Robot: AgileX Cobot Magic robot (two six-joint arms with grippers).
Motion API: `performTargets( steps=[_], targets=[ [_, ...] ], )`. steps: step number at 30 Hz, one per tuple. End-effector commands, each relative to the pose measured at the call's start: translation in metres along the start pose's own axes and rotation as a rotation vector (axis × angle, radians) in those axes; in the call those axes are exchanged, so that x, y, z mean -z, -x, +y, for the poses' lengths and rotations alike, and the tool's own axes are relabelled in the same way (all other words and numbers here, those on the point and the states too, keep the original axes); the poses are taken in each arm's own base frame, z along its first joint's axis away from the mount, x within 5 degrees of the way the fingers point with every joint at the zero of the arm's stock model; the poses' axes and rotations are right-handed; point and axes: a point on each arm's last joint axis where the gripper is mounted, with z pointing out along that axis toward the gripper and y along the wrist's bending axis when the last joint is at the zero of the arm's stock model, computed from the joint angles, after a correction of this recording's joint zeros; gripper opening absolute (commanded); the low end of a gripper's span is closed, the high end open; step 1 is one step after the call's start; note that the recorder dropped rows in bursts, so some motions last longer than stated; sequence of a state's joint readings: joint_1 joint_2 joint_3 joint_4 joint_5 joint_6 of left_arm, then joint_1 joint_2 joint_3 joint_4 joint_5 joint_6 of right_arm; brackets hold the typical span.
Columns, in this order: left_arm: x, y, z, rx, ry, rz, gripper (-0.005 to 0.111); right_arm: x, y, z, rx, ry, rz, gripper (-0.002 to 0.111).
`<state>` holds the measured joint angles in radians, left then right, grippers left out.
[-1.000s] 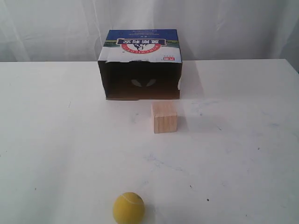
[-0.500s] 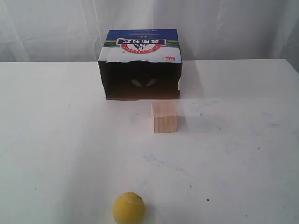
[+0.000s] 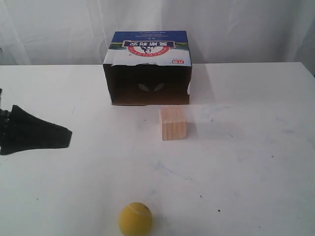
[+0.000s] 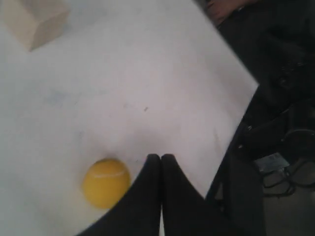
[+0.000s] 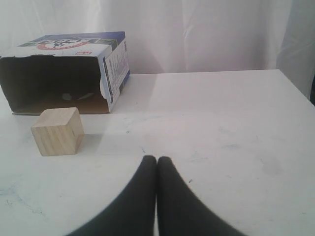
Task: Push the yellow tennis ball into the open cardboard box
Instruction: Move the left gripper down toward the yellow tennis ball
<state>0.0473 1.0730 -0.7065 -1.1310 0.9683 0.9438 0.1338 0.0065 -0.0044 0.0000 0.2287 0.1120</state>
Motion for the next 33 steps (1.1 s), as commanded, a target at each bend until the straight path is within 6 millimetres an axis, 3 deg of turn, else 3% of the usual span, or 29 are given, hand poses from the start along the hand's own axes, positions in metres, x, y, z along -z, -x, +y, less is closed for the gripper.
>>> performTargets(
  steps=[1, 6, 11, 18, 22, 26, 30, 33],
  targets=[
    [-0.013, -0.029, 0.001, -0.113, -0.126, -0.166, 0.0, 0.0, -0.001, 0.0, 0.002, 0.005, -0.009, 0.0],
    [-0.024, -0.072, 0.001, -0.035, -0.21, -0.268, 0.0, 0.0, -0.001, 0.0, 0.002, 0.005, -0.009, 0.0],
    [-0.028, -0.102, 0.006, 0.015, -0.155, -0.332, 0.0, 0.0, -0.001, 0.0, 0.002, 0.005, -0.009, 0.0],
    [-0.031, -0.115, 0.0, 0.075, -0.214, -0.204, 0.0, 0.0, -0.001, 0.0, 0.002, 0.005, -0.009, 0.0],
    [-0.03, -0.103, 0.032, 0.173, 0.113, -0.271, 0.0, 0.0, 0.0, 0.0, 0.002, 0.006, -0.011, 0.0],
    [-0.026, -0.066, 0.038, 0.125, 0.146, -0.215, 0.0, 0.0, 0.0, 0.0, 0.002, 0.006, -0.011, 0.0],
    [-0.015, -0.021, 0.044, 0.068, 0.259, 0.006, 0.0, 0.0, 0.0, 0.0, 0.002, 0.006, -0.011, 0.0],
    [-0.016, -0.008, 0.046, 0.081, 0.37, 0.259, 0.0, 0.0, 0.0, 0.0, 0.002, 0.006, -0.011, 0.0]
  ],
)
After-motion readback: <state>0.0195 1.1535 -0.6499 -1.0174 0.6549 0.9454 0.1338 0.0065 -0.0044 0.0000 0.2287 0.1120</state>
